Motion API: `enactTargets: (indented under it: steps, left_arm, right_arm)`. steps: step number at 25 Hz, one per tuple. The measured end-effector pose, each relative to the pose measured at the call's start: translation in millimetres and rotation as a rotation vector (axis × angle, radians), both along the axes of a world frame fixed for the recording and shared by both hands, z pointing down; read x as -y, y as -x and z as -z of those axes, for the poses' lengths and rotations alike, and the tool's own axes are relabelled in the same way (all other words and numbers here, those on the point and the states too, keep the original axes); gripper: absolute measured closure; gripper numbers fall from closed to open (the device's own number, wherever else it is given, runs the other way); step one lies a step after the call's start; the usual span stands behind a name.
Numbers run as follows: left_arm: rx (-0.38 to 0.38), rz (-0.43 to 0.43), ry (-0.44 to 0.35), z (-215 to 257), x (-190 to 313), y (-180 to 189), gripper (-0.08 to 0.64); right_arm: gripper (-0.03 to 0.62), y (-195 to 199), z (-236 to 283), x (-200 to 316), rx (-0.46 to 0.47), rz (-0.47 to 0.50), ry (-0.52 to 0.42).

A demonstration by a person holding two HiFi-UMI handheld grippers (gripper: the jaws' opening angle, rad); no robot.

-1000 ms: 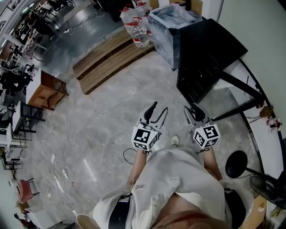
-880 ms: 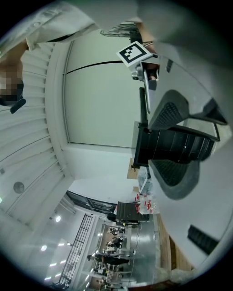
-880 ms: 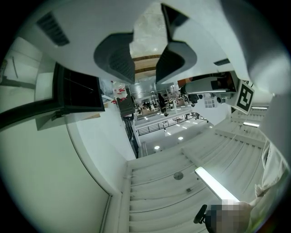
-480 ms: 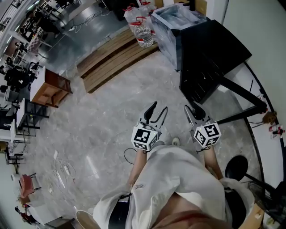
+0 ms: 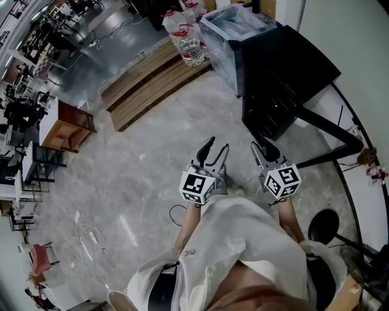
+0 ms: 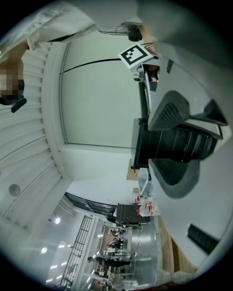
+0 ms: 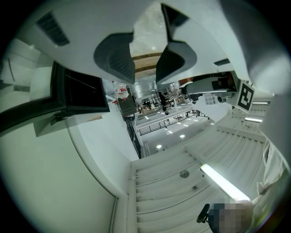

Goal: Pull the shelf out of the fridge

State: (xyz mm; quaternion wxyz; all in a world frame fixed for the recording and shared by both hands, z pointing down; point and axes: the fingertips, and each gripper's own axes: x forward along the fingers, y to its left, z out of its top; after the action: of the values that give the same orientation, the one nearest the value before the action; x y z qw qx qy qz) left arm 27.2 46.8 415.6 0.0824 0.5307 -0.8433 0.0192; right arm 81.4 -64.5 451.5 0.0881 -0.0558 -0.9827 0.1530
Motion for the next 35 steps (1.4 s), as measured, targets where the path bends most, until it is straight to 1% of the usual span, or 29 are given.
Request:
enactTargets:
  steps: [5,9,17,27,31,35]
  left_arm:
    - [0.000,-0.024,-0.017,-2,10,21,0.364]
    - [-0.003,-0.051,-0.024,-5,17,44,0.365]
    - [-0.016,-0.098,-0.028,-5,15,108,0.367]
    - [-0.036,-0.184,-0.031,-9,14,184,0.368]
    - [-0.047,-0.228,-0.055,-10,14,206,0.368]
    - [-0.060,-0.256,-0.056,-18,18,222,0.370]
  right_arm:
    - [0.449,16,-1,5,-0.006,-0.020,-0.011]
    - [0.449,38,-2,10,-0.015,-0.043,-0.021]
    - [0.449,95,0,8,-0.033,-0.095,-0.029]
    - [0.449,157,0,-1,-0.068,-0.192,-0.035]
    - [0.449,171,-2,-4,-0.086,-0.234,-0.043]
    - [0.449,178,-8,-4,-0.111,-0.271,-0.041]
